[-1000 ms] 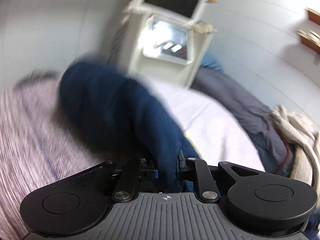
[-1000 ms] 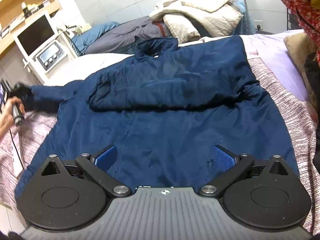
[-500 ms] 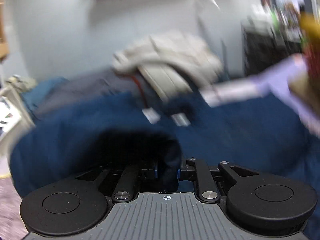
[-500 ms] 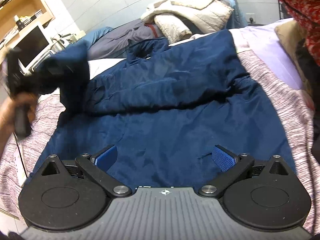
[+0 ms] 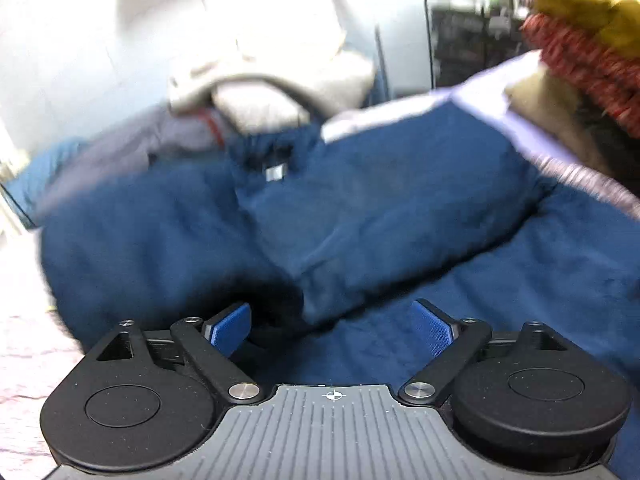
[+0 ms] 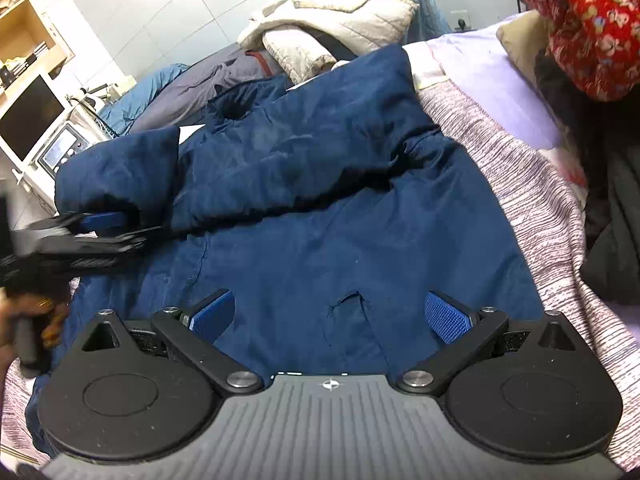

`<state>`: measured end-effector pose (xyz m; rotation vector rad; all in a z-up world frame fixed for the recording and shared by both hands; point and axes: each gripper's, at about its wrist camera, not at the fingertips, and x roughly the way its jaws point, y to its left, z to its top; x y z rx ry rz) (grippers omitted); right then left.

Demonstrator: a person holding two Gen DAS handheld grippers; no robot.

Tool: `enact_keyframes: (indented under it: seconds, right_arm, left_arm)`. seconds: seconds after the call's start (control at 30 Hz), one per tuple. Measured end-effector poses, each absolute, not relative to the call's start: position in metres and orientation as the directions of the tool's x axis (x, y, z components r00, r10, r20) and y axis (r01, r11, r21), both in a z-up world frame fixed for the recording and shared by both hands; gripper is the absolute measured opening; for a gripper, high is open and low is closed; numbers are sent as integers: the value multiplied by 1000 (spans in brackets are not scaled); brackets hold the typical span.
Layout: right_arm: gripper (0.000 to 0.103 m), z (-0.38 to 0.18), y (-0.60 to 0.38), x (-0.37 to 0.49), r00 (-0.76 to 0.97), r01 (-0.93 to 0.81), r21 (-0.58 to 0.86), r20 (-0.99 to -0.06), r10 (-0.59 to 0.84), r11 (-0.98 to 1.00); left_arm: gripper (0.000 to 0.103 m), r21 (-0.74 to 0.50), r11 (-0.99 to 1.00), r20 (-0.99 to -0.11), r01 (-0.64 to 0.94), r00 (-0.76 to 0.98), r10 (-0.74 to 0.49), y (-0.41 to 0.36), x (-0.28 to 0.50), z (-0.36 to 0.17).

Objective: Fold large clothes

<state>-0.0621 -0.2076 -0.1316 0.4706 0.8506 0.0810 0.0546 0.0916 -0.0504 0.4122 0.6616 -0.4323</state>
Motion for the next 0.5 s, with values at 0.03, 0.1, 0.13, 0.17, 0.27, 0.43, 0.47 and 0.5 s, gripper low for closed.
enact_keyframes:
  seconds: [0.03,0.1,0.13,0.17,0.27,0.43,0.47,0.5]
  right_arm:
    - [101,-132,-207,-61,663,113,434,-703,257,894]
    - [101,-132,-205,-59,665,106,439,-698,264,892]
    - [101,-131,-204,-59,666,100,440,-696,268,892]
    - [101,-130,-203,-58,668,94,441,-693,272,893]
    - [101,-127,-201,-59,678,79,440,-682,275,894]
    - [101,-129,-203,-64,674,89,444,-686,275,891]
    - [101,-129,-203,-66,673,89,437,-689,269,895]
    - [101,-129,-204,-67,674,89,425,-692,259,901]
  left_arm:
    - [103,215,844,-632,491,729,-263,97,44,-43]
    - [103,198,889,-583,412,779,-231,108,33,-32]
    - [103,206,915,-560,346,809,-179,115,33,-28]
    - [103,230,936,-538,266,836,-106,122,34,-27]
    - [103,327,944,-508,48,851,133,141,48,-34]
    - [103,266,963,-489,36,866,103,156,65,-39]
    - [103,260,965,-495,41,864,97,154,72,-42]
    - [103,256,966,-508,44,856,95,152,77,-43]
